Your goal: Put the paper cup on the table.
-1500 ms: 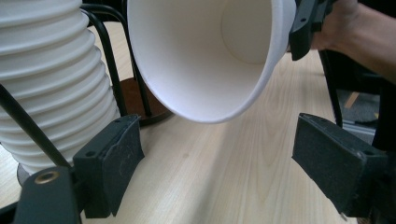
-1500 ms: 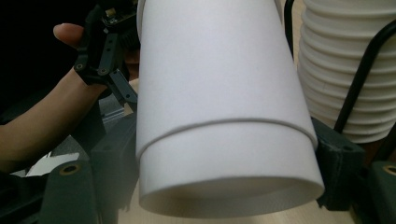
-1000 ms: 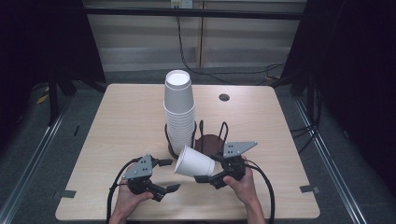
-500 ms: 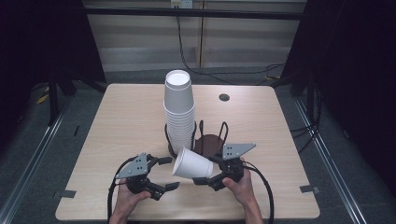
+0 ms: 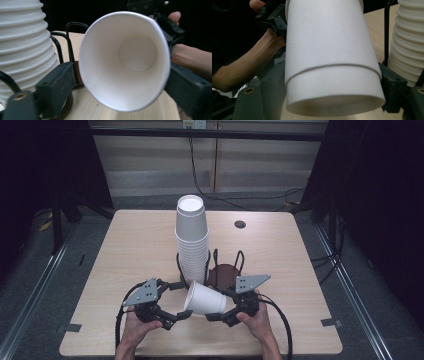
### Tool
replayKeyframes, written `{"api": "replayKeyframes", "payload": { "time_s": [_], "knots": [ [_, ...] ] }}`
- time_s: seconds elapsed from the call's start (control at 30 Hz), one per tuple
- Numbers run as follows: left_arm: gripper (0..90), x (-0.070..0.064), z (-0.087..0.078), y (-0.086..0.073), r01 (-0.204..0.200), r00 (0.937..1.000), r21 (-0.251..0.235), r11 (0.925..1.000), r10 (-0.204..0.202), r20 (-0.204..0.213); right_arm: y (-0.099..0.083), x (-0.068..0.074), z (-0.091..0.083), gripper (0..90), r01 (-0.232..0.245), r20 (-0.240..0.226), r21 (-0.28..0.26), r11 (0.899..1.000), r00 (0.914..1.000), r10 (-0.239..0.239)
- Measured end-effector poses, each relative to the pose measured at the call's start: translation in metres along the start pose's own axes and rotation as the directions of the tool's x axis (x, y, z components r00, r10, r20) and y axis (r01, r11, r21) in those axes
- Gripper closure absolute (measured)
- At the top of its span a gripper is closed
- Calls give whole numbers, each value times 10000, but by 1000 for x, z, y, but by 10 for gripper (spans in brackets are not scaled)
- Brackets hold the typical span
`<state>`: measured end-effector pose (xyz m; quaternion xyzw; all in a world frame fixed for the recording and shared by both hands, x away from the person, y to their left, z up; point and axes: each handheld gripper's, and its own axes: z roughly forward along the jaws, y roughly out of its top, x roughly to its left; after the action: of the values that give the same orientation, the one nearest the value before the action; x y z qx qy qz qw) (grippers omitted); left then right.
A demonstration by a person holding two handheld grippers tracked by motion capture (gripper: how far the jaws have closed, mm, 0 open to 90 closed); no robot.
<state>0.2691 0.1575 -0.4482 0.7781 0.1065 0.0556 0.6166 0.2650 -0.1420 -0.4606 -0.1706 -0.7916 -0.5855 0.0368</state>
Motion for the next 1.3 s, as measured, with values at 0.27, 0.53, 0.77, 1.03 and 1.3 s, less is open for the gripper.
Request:
{"api": "replayKeyframes", "payload": {
  "time_s": [0.27,0.53,0.77,1.03,1.3],
  "knots": [
    [1,2,8,-1,69,9997,130,9999,-72,228,2,1,4,229,54,-158,45,10000,9999,-53],
    [0,2,14,2,75,9989,170,9998,-83,471,1,1,7,229,111,-302,115,9999,9995,-107],
    [0,3,21,6,95,9970,202,9998,-110,764,2,1,7,229,211,-328,153,9997,9993,-206],
    [37,4,24,7,127,9945,121,9998,-139,1040,3,2,7,229,242,-351,131,9996,9991,-237],
    [47,6,26,7,307,9910,-6,9995,-304,1303,3,1,7,228,295,-415,181,9994,9987,-287]
  ]
}}
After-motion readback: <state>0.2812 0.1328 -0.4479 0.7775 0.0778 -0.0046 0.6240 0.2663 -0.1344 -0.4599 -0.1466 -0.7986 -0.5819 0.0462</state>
